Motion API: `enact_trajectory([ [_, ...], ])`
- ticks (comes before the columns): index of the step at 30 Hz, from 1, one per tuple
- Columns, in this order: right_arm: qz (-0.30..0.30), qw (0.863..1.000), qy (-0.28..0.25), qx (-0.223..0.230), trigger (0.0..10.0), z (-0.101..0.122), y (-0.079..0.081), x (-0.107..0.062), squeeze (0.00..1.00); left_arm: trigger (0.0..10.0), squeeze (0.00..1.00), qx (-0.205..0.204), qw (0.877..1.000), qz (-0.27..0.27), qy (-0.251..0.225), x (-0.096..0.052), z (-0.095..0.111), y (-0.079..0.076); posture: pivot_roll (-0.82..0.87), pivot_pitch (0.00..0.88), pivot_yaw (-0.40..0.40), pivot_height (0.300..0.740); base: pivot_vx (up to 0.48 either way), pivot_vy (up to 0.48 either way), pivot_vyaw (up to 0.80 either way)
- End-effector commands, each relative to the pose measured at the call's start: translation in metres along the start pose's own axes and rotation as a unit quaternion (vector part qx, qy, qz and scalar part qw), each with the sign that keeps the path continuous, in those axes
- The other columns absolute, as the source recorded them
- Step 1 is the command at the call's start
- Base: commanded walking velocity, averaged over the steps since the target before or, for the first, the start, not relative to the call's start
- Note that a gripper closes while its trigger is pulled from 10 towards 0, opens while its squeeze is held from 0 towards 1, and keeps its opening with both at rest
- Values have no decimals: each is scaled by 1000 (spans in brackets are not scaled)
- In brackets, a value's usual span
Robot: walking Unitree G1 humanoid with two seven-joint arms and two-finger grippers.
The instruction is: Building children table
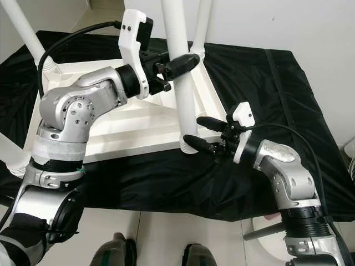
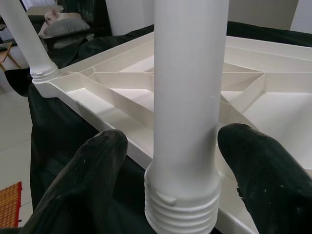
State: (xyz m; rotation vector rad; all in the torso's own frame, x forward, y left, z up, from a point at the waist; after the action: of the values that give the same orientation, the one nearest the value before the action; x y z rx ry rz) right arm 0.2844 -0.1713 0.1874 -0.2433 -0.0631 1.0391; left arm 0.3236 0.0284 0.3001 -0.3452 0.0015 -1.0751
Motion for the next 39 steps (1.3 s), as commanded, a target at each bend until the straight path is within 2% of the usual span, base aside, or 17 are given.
enact_trajectory([
  [1,2,1000,-5,-5,10000,4,-1,-1,0,10000,0,12,1000,2,-3,-1,4,0,-43,86,-9,740,0,0,0],
  [16,17,1000,-2,-6,10000,9,0,0,0,10000,0,20,1000,-7,-5,4,7,-14,-76,112,-36,740,0,0,0],
  [24,12,1000,18,5,10000,3,-3,-8,0,10000,0,12,1000,-1,-3,4,-3,-10,-67,57,-56,740,0,0,0],
  [29,9,1000,15,-4,10000,8,-7,-7,0,10000,0,15,1000,-5,-4,6,-2,-10,-67,64,-49,740,0,0,0],
  [35,-17,1000,-3,-20,10000,15,-11,-3,0,10000,0,20,1000,-4,-5,7,3,-11,-39,89,-27,740,0,0,0],
  [36,-40,999,-16,-18,10000,15,-12,0,0,10000,0,24,1000,-1,-1,6,2,-10,-36,92,-21,740,0,0,0],
  [39,-57,998,-25,-19,10000,15,-13,3,0,10000,0,27,1000,1,2,5,2,-9,-36,92,-21,740,0,0,0],
])
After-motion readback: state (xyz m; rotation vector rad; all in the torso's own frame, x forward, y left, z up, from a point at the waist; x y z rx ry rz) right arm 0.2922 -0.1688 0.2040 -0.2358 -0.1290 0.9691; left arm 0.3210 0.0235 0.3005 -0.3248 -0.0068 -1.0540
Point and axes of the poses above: a point about 5 cm out from each wrist's last joint towards the gripper, its own x axis pointing out of the wrist towards the gripper, its own z axis along the axis of the wrist's last joint, y = z × x, the point moved 1 cm from there along x, pointing out of the wrist towards the gripper, and after that the axes turned 8 degrees about -x, right-handed, at the moved point
